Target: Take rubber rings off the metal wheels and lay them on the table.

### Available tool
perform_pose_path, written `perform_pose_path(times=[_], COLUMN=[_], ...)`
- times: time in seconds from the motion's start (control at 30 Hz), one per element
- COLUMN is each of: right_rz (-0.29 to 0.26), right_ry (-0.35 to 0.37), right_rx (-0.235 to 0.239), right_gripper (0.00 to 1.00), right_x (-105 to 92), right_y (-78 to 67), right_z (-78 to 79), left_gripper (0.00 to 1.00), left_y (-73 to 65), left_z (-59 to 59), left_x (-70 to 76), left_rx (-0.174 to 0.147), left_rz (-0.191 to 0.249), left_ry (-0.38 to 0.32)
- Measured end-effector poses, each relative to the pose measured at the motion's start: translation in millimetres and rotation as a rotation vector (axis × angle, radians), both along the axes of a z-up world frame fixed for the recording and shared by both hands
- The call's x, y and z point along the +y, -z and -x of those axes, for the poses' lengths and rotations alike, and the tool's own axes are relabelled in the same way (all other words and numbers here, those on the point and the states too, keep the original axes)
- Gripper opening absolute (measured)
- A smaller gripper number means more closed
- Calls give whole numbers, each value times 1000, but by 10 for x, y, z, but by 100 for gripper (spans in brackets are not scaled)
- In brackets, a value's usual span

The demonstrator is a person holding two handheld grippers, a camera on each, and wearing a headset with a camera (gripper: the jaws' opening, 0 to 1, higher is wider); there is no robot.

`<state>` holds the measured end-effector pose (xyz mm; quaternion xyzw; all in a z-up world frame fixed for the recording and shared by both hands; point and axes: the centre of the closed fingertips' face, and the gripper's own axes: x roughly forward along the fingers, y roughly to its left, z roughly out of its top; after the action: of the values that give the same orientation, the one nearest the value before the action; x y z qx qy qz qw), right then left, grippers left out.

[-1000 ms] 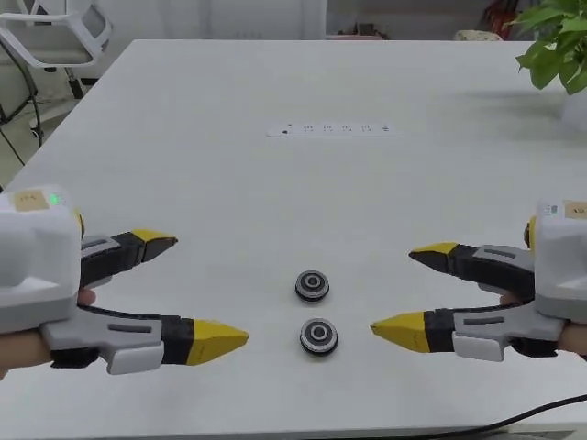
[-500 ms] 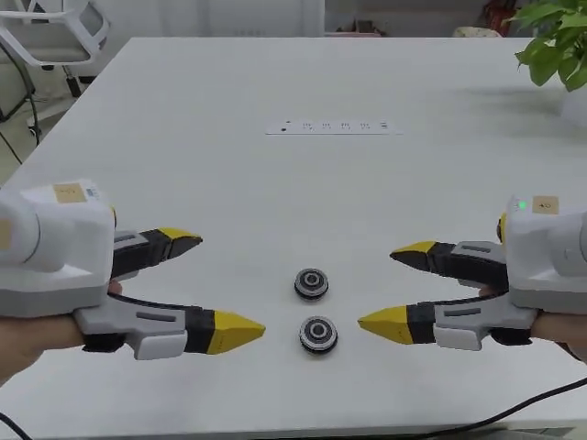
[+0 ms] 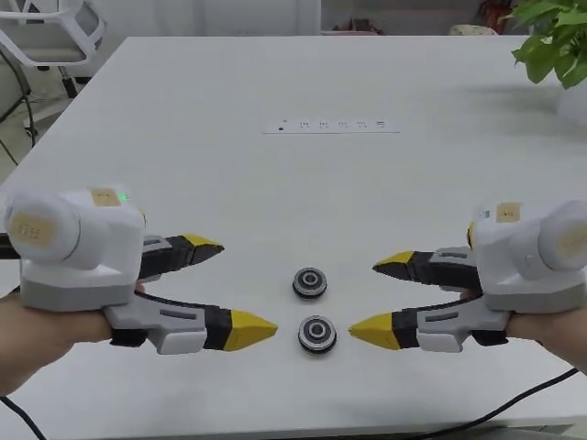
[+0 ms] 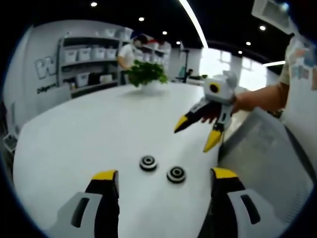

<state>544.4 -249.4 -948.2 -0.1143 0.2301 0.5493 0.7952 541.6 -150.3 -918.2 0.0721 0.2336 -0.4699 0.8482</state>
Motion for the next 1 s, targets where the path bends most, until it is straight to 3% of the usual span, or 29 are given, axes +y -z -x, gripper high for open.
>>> perform_pose_path(times=[0.33,1.0], right_rz=[27,71], right_ry=[-42,-101], right_rx=[16,52], right_gripper=[50,41], right_x=[50,114], right_y=[136,395], right_z=[-46,7], left_gripper=[68,52], left_y=[131,375], left_z=[-20,-10], left_x=[-115,-317], left_rx=[17,47], left_rz=[-34,-91], left_ry=[43,128])
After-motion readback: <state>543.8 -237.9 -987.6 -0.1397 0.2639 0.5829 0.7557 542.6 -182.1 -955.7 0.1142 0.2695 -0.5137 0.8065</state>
